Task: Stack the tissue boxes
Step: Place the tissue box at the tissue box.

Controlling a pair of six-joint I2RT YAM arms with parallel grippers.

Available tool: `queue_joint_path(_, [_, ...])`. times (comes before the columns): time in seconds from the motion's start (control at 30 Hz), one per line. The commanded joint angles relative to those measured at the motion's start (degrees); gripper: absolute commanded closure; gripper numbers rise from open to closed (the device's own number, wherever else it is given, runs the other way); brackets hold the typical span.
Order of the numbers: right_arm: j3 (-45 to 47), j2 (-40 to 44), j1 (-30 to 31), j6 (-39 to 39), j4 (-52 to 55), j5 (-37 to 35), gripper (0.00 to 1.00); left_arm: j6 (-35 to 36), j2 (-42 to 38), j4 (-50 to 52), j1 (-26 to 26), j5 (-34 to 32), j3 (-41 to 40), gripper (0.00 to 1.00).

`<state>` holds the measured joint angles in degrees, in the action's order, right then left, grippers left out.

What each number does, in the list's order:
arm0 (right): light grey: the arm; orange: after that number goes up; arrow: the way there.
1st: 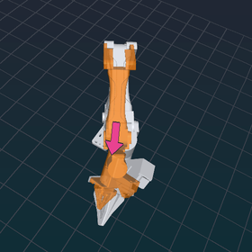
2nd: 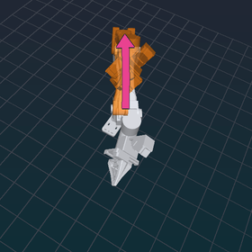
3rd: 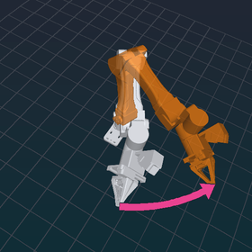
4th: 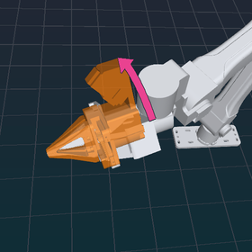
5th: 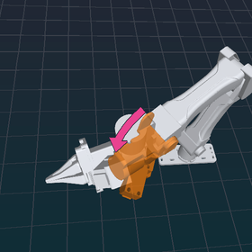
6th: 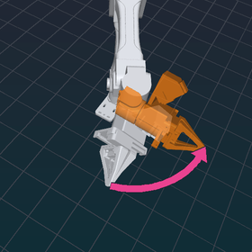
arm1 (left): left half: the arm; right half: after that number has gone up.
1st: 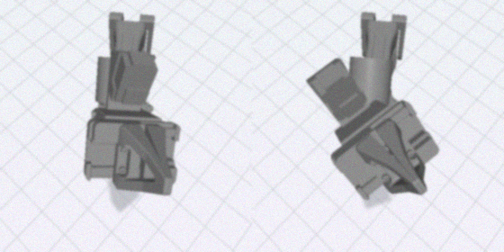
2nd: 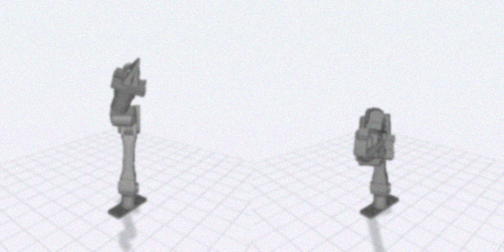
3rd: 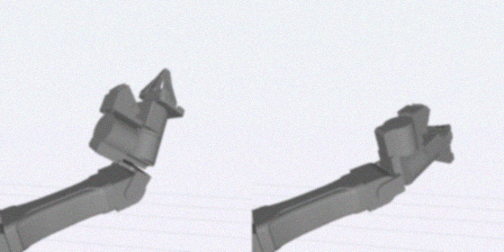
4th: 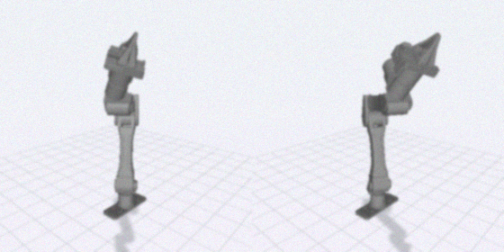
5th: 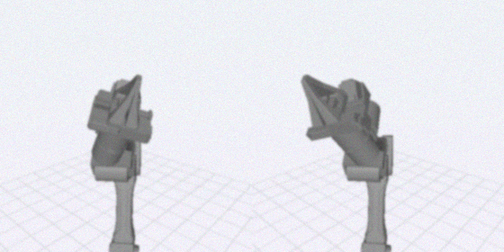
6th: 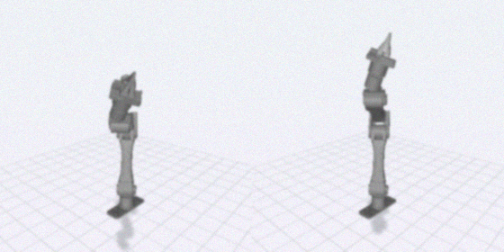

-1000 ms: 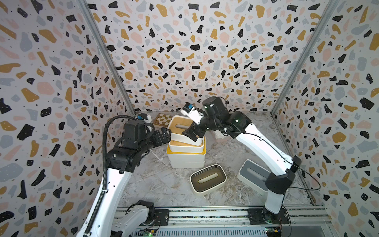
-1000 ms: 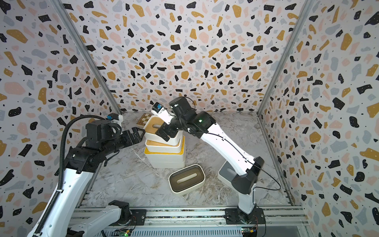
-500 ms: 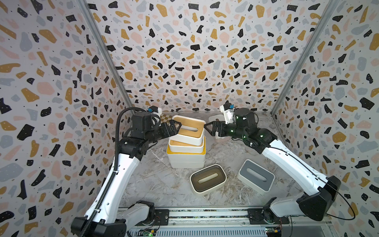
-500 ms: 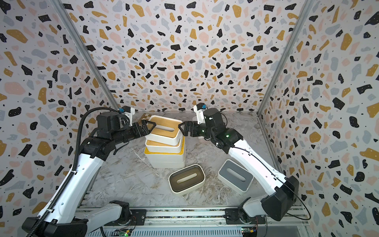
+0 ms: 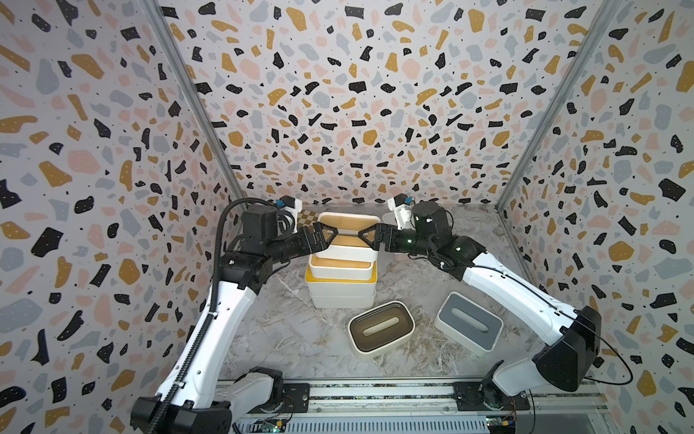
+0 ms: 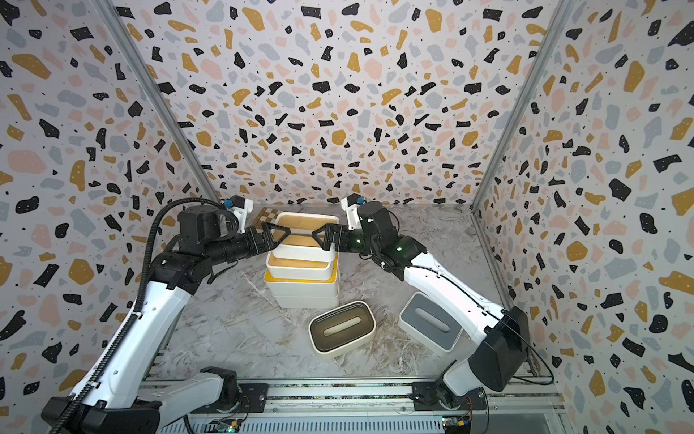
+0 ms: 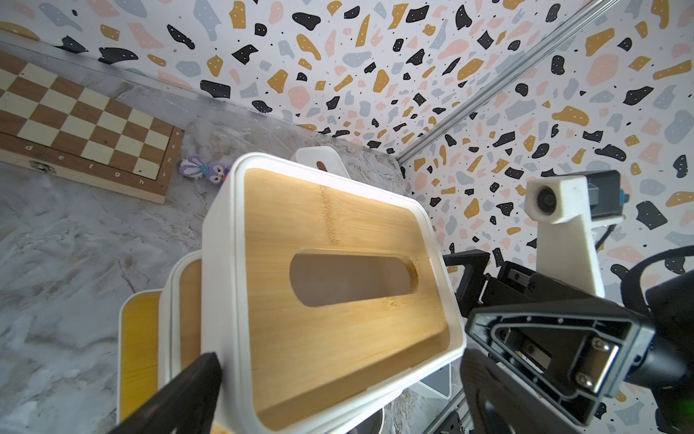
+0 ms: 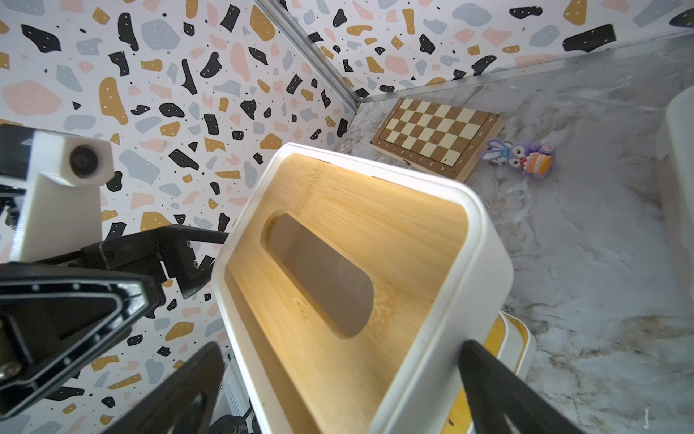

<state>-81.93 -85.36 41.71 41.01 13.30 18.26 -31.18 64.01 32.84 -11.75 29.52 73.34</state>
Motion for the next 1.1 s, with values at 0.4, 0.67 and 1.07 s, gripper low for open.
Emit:
queue_joint_path(0.4, [-6.08, -1.21, 4.89, -0.61, 0.9, 1.3, 0.01, -0.71, -4.78, 2.65, -0.82, -1.32, -1.72, 0.0])
queue_joint_path(0.67, [-6.48, -1.25, 6.34, -0.32, 1.28, 0.26, 0.01, -0.7, -4.83, 3.62, -0.82, -3.0, -0.32, 0.01])
queue_joint_path(1.07, [-3.68, 1.59, 7.15, 1.26, 0.52, -2.11, 0.01, -2.06, -4.95, 2.98, -0.78, -1.49, -0.63, 0.0])
